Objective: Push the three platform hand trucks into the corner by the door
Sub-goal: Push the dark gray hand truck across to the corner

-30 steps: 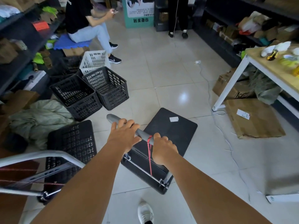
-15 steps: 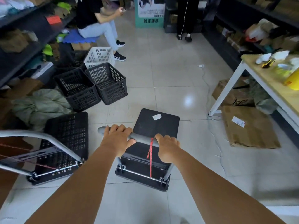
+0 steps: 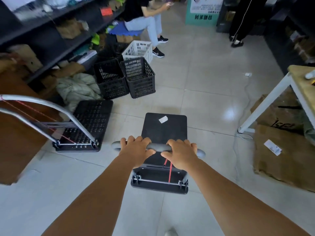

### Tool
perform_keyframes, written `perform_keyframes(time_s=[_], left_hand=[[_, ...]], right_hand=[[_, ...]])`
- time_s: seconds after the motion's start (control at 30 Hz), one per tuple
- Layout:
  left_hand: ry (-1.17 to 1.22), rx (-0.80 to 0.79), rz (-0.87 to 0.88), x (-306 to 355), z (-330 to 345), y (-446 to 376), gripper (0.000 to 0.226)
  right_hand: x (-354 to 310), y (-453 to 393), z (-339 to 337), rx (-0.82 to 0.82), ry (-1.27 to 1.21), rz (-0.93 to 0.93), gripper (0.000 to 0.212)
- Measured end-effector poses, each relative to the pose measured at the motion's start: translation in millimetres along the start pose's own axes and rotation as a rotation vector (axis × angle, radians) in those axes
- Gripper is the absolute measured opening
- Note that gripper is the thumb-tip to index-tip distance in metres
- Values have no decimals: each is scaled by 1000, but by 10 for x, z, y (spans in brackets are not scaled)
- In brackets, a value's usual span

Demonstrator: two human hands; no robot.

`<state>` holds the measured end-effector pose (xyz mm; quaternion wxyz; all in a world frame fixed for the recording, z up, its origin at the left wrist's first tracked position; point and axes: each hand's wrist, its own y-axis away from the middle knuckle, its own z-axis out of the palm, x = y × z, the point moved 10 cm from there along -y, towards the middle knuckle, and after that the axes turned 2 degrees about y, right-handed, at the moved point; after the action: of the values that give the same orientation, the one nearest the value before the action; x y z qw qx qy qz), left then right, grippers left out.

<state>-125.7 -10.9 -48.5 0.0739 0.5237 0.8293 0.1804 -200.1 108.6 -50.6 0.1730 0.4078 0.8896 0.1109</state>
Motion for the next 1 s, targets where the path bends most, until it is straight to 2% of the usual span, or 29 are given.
perform_keyframes(time_s=[0.4,0.7,1.0], left_hand=[[93,26,-219,75,468,1095,40],[192,46,-423,-126,819,2052,36],[251,61,-592,-335,1028,2625,38]], right_hand=[[-150,754,315,-39,66,-229,39],[-632,1322,622,-100,117,-441,36],[-1062,1554,845,-151,133,-603,31]])
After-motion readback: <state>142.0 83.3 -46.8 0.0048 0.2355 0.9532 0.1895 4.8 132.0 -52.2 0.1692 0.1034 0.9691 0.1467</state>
